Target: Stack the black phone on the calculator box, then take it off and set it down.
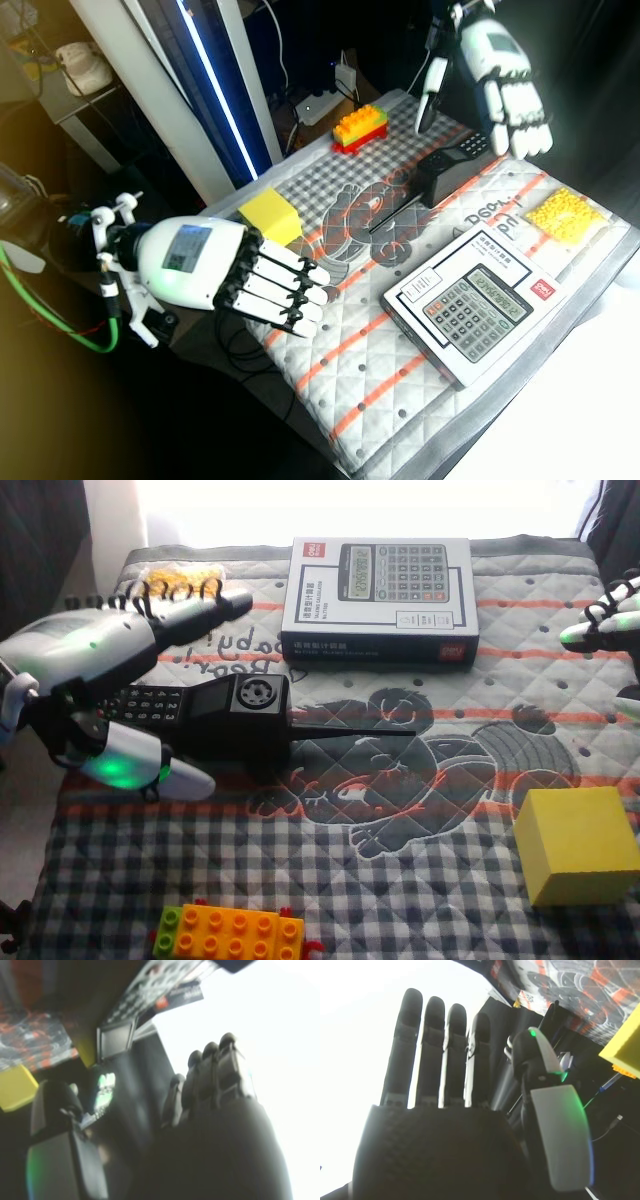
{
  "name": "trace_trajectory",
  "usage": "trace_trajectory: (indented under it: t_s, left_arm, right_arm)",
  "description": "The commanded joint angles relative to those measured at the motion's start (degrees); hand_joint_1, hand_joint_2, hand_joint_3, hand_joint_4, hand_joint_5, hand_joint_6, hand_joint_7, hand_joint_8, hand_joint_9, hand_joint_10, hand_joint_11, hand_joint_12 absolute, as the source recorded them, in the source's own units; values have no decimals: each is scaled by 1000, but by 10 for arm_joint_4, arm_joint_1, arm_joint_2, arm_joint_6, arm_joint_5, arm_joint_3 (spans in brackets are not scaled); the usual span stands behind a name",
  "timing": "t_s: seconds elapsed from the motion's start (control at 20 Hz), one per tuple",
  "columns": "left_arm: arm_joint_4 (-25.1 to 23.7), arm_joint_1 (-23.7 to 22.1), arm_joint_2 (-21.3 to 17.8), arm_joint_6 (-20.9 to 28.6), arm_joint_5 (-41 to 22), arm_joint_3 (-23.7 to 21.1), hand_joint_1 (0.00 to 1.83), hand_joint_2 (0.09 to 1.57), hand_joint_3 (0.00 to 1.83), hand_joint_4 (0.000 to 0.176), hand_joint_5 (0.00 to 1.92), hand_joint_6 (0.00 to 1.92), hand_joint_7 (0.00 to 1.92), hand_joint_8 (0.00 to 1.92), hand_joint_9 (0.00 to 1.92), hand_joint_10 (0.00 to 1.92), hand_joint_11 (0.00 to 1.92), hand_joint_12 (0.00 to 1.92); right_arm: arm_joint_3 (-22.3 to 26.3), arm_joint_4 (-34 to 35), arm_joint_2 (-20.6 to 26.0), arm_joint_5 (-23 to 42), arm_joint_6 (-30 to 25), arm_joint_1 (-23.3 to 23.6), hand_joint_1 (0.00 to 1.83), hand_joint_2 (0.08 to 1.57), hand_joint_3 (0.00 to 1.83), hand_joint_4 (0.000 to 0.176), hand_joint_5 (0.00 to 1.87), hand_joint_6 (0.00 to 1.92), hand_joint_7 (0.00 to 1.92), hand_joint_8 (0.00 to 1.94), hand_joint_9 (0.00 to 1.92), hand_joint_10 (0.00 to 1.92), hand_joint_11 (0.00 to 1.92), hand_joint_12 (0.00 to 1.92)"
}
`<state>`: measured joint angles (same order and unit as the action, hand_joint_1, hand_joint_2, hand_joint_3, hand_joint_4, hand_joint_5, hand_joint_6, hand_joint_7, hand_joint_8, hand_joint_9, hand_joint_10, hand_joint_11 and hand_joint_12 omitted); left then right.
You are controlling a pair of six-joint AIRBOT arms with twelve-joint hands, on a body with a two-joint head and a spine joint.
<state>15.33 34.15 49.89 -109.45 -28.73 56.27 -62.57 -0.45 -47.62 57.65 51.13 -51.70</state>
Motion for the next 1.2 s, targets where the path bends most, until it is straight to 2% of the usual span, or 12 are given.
trace_trajectory:
  t_s: [0.0, 0.1, 0.2, 0.5, 0.6, 0.65, 0.7, 0.75, 0.8, 0.85, 1.0, 1.15]
  left_arm:
    - [-4, -10, 1, 2, -44, 6, 860, 830, 4, 176, 1, 0, 169, 1, 173, 3, 1, 487]
    - [-6, -14, 6, 2, -31, 12, 866, 838, 5, 176, 5, 2, 178, 4, 180, 4, 0, 500]
    - [-8, -23, 12, 2, -19, 19, 934, 914, 11, 114, 57, 5, 238, 7, 209, 7, 0, 523]
    - [-15, -54, 43, 2, 24, 56, 1076, 1055, 2, 104, 415, 16, 525, 35, 491, 46, 0, 877]
    - [-16, -54, 46, 2, 29, 58, 1077, 1080, 1, 70, 631, 16, 643, 30, 557, 41, 0, 846]
    - [-16, -54, 46, 2, 30, 58, 1078, 1083, 0, 26, 736, 15, 686, 26, 580, 39, 0, 872]
    - [-15, -53, 46, 1, 31, 58, 1075, 1122, 1, 5, 899, 828, 749, 25, 613, 46, 0, 880]
    - [-14, -52, 46, 1, 31, 58, 1065, 1154, 2, 0, 881, 1074, 788, 28, 621, 44, 0, 852]
    - [-11, -52, 47, 1, 31, 59, 1089, 1137, 3, 0, 924, 1051, 887, 49, 693, 74, 8, 982]
    - [-9, -52, 48, 1, 31, 60, 1205, 1132, 0, 0, 1077, 785, 813, 1044, 763, 110, 18, 1102]
    - [1, -54, 49, 1, 13, 61, 1266, 1087, 0, 0, 1322, 241, 887, 1241, 808, 530, 180, 1190]
    - [1, -61, 36, 1, -6, 53, 1276, 1075, 0, 0, 1276, 264, 964, 1201, 917, 1054, 759, 1454]
  right_arm:
    - [0, 10, 4, 69, 1, 5, 722, 1334, 1, 10, 658, 5, 650, 3, 623, 5, 543, 162]
    - [0, 9, 4, 69, 1, 5, 725, 1333, 1, 13, 655, 3, 648, 2, 626, 6, 550, 163]
    - [0, 8, 3, 69, 1, 5, 720, 1336, 1, 20, 670, 8, 664, 7, 641, 10, 562, 163]
    - [0, 8, 1, 69, 1, 5, 721, 1343, 2, 15, 686, 4, 688, 6, 672, 7, 594, 170]
    - [0, 8, 1, 69, 1, 5, 717, 1342, 1, 14, 679, 0, 684, 3, 662, 2, 597, 171]
    - [0, 8, 1, 69, 1, 5, 715, 1341, 1, 19, 674, 0, 683, 2, 652, 0, 583, 164]
    - [0, 8, 2, 69, 1, 5, 715, 1341, 1, 18, 673, 0, 690, 5, 646, 0, 558, 153]
    - [0, 8, 2, 69, 1, 5, 719, 1341, 1, 17, 669, 0, 689, 4, 642, 0, 544, 146]
    - [0, 8, 2, 69, 1, 5, 728, 1338, 0, 11, 669, 0, 693, 4, 651, 3, 556, 152]
    - [1, 8, 2, 69, 1, 5, 731, 1336, 0, 9, 667, 0, 697, 5, 652, 4, 547, 147]
    - [1, 9, 2, 69, 1, 5, 727, 1333, 0, 9, 672, 2, 698, 5, 683, 15, 595, 167]
    - [2, 9, 2, 69, 1, 5, 746, 1326, 0, 0, 690, 5, 720, 7, 697, 9, 652, 175]
